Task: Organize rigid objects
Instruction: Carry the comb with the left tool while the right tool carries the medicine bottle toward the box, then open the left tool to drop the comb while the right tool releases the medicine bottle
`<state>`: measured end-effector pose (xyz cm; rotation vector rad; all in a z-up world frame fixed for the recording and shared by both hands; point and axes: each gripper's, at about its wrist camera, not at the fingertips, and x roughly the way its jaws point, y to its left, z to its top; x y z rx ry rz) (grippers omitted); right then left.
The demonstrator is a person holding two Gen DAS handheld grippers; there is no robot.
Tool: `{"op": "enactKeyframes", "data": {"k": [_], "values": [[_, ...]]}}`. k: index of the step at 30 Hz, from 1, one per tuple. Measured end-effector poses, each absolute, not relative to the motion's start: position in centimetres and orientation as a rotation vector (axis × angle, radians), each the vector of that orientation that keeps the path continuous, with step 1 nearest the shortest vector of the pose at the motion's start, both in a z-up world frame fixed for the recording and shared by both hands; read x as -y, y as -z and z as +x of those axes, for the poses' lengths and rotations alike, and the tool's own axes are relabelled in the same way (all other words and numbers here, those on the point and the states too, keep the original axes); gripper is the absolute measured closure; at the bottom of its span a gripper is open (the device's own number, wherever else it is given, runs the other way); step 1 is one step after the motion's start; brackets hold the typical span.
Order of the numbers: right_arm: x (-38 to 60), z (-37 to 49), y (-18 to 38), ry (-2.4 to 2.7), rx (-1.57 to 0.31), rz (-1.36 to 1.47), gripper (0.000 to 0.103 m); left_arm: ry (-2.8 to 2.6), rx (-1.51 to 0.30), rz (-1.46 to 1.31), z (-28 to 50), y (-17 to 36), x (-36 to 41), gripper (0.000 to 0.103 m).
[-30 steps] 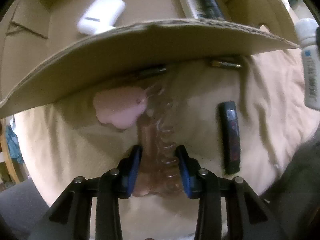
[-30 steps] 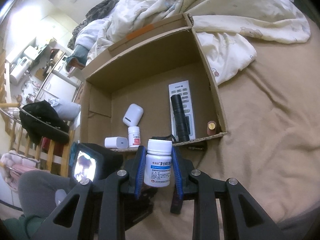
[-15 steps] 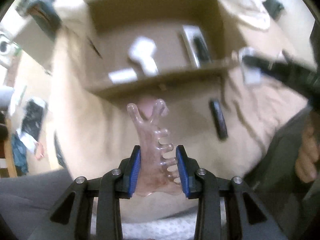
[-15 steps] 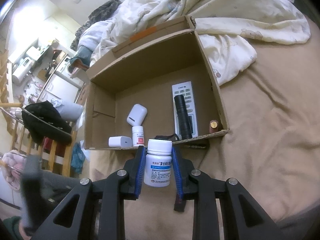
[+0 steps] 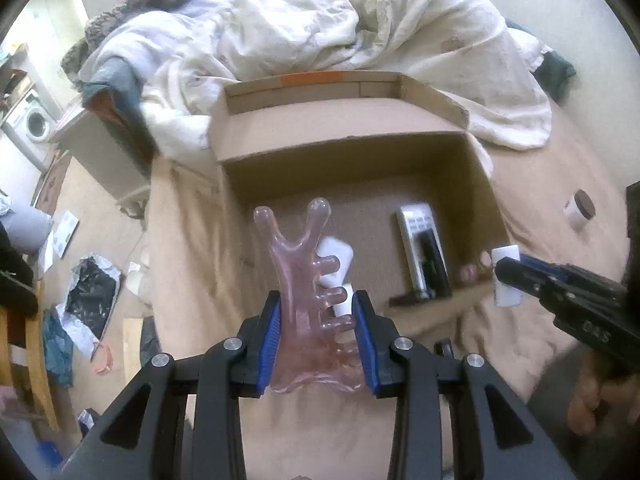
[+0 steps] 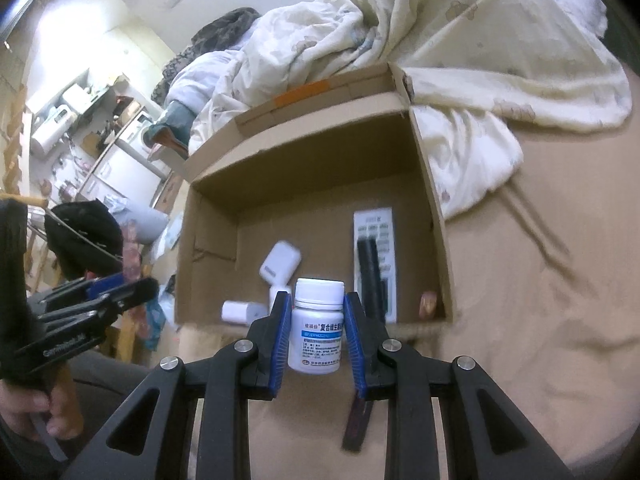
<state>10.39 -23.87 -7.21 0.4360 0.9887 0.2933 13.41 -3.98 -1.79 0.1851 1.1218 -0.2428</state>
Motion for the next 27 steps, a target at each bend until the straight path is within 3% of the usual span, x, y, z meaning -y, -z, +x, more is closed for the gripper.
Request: {"op": "enactKeyframes", "data": {"k": [12,27], "values": [[23.1,13.1,11.2,-0.295,-1.065,0.405,0.075,0.252,-1.180,0.207,16.8,10.0,6.8,0.071],[21.5,13.6,13.9,-0.319,-1.182,0.383,0.074,0.214,-1.194,0.255,16.5,12.0,7.2,0.072]]}}
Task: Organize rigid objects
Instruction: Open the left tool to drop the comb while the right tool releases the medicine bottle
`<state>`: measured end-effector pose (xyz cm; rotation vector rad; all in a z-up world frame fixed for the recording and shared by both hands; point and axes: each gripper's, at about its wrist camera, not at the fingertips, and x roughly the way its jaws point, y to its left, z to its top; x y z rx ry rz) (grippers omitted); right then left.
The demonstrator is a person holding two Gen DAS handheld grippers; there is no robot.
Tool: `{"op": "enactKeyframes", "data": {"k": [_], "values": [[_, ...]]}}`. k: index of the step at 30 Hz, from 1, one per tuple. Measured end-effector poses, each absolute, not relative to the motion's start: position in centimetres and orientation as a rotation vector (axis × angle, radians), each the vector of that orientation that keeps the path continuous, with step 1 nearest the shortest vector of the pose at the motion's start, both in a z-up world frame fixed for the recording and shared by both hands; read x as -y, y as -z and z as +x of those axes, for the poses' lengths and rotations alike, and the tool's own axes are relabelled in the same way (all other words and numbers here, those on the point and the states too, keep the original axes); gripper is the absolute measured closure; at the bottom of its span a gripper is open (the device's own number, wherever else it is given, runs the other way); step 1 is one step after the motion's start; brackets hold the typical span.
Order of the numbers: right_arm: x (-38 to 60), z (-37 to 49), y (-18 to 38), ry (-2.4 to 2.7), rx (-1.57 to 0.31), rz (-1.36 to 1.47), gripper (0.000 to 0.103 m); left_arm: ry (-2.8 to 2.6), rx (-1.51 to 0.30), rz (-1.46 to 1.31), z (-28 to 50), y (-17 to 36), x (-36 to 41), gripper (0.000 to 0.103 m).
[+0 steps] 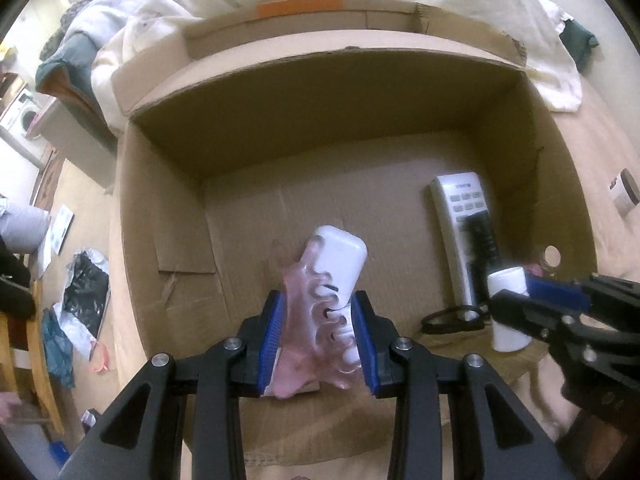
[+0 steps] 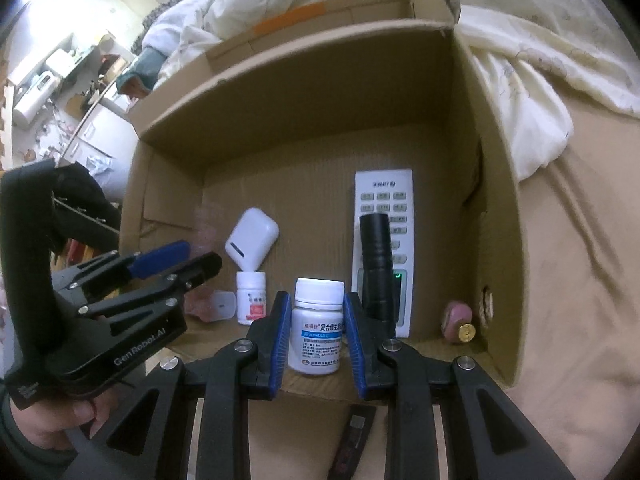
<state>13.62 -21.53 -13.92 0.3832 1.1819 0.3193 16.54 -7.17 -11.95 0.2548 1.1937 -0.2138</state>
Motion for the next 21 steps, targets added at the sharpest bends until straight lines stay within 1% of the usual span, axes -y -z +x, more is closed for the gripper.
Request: {"op": "enactKeyframes", "data": {"k": [6,8,9,10,11,12,13,14,15,16,17,19,21], "values": [[21.5,13.8,13.9,-0.314,-1.186,0.396,0.074,0.231,-1.160,0.296,16.1,11.6,8.1,0.071],[21.4,14.0,13.9,-0.313,-1.187,0.396,0.074,0.231,-1.163,0.298,16.1,11.6,8.2,0.070],[21.3,14.3,13.9,-0.313,-1.189,0.398,0.074,0.228,-1.165,0.299,16.1,11.5,8.3,0.062],[21.3,14.5,13.8,-0.313,-1.189,0.405,0.074,0.223,-1.165,0.299,16.2,11.5,8.3,0.048],[21.3,14.5,13.8,-0.314,-1.188,0.414,0.074,0.218,-1.163,0.297,16.2,11.3,8.2,0.042],[21.4,14.5,13.8,-0.315,-1.185,0.420,0.067,0.214,-1.159,0.291,16.2,11.2,8.0,0.038],[21.6,14.5,13.5,-0.314,-1.169,0.432,0.043,0.215,-1.156,0.283,16.2,11.1,7.8,0.037],[21.7,14.5,13.1,-0.308,-1.145,0.444,0.030,0.217,-1.153,0.273,16.3,10.9,7.7,0.035],[22.1,14.3,12.5,-0.297,-1.104,0.461,0.023,0.211,-1.149,0.255,16.3,10.7,7.5,0.025],[22.4,14.2,12.0,-0.291,-1.074,0.471,0.020,0.211,-1.146,0.235,16.3,10.4,7.3,0.015],[22.6,14.2,11.7,-0.289,-1.055,0.472,0.018,0.216,-1.142,0.199,16.3,10.1,7.0,0.013],[23.0,14.0,11.1,-0.283,-1.022,0.485,0.004,0.224,-1.131,0.146,16.3,9.5,6.6,0.013],[23.2,14.0,10.8,-0.279,-1.006,0.493,0.000,0.211,-1.115,0.145,16.4,9.0,6.6,0.013]]}}
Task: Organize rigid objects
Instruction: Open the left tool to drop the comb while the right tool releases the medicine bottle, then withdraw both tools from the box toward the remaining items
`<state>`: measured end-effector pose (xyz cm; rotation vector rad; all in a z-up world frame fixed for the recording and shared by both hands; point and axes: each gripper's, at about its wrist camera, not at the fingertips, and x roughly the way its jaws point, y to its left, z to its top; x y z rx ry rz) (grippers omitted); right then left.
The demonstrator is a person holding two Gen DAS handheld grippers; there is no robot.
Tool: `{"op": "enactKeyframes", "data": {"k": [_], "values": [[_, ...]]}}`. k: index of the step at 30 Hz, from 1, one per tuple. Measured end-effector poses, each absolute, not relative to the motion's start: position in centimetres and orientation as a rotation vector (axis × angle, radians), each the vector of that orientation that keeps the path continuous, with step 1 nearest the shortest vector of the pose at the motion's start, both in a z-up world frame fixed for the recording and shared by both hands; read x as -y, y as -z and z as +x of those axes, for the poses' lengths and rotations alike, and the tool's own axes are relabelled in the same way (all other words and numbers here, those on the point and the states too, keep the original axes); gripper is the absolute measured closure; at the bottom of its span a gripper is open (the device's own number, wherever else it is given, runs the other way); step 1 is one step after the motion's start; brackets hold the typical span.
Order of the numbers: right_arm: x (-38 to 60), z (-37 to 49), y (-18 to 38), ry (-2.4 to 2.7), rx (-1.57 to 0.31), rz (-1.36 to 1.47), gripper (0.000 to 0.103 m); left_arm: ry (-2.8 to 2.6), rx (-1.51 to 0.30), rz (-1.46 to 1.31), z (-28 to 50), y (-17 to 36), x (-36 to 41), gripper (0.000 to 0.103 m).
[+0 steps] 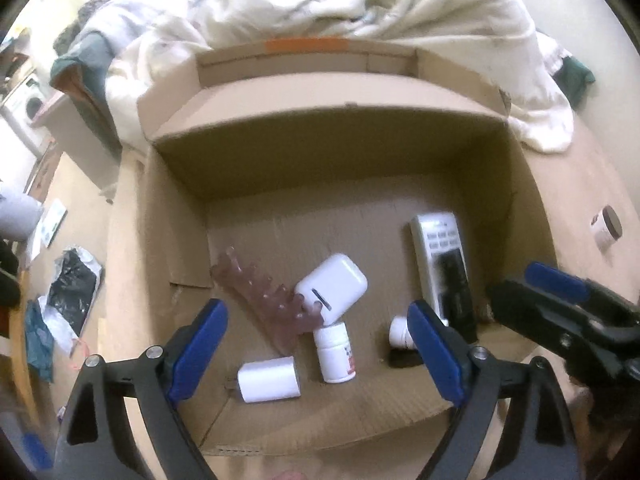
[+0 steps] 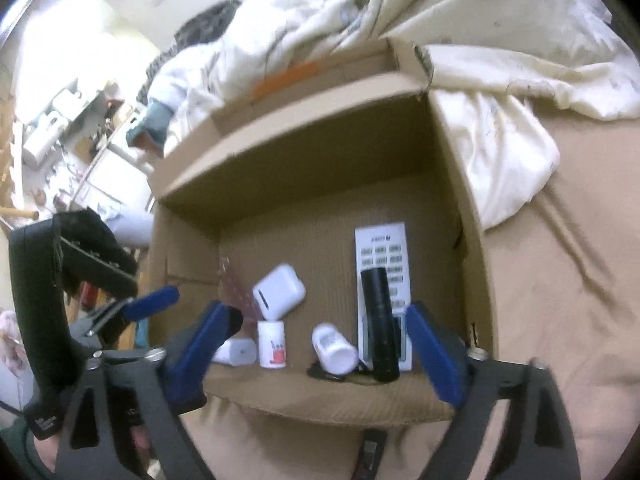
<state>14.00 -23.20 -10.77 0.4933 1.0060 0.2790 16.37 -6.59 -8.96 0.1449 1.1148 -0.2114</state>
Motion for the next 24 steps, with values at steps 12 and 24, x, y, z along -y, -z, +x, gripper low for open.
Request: {"op": "enactKeyframes", "data": {"k": [12,24], "values": [[24.0,13.9,10.0,-0.228,-0.950,0.487,0.000,0.194,-1.085,0.177,16.3,8.5,6.9,0.012],[24.8,13.1,9.5,-0.193,-0.912,0.490,0.000,0.183,-1.041,0.138,15.6,7.1,5.5,0.012]]}}
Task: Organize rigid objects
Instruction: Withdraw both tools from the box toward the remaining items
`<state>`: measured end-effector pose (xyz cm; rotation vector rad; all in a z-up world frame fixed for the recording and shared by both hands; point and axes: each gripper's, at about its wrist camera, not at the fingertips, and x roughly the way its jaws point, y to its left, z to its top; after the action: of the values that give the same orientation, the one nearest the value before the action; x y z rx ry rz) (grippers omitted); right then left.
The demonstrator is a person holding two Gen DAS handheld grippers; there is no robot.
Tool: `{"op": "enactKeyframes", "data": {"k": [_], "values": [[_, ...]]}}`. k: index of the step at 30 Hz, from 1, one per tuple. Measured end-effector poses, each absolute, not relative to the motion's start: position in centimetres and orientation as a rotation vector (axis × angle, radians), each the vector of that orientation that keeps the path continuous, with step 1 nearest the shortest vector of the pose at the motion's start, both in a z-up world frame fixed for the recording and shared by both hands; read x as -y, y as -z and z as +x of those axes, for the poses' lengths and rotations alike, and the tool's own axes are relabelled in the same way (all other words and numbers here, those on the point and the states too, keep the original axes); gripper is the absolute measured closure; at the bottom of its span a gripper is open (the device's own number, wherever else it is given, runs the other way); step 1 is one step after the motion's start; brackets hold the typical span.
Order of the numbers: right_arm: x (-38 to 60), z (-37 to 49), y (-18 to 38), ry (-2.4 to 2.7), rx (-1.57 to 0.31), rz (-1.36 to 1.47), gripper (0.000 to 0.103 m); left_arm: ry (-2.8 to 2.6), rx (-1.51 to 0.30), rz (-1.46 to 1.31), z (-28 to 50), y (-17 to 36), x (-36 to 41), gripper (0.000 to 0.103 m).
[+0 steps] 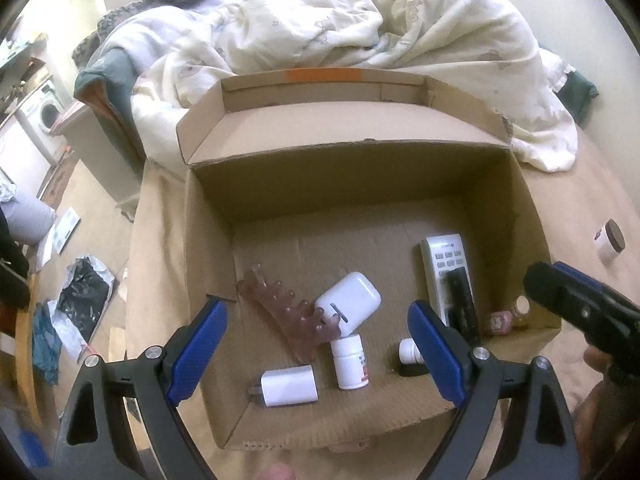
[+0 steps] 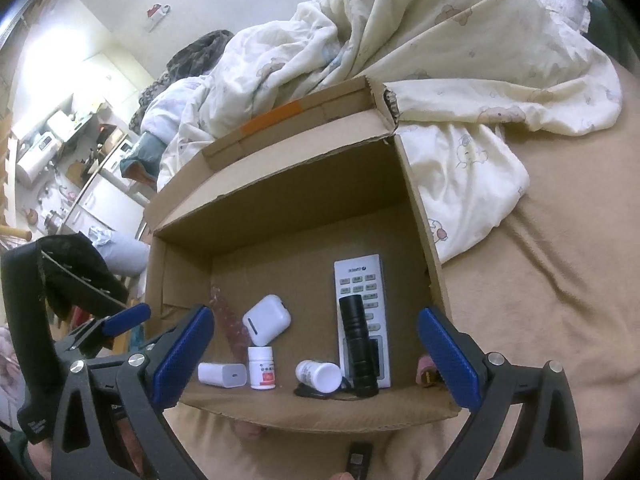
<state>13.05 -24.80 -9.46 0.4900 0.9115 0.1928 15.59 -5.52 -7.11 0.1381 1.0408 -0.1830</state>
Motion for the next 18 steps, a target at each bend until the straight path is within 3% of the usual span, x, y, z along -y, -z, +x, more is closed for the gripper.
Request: {"op": "enactKeyframes", "data": {"k": [18], "values": [[25.2,6.6,6.1,-0.207,-0.862,0.532,0.000,0.180,-1.012,0.128,8.6,2.2,1.9,0.012]]}}
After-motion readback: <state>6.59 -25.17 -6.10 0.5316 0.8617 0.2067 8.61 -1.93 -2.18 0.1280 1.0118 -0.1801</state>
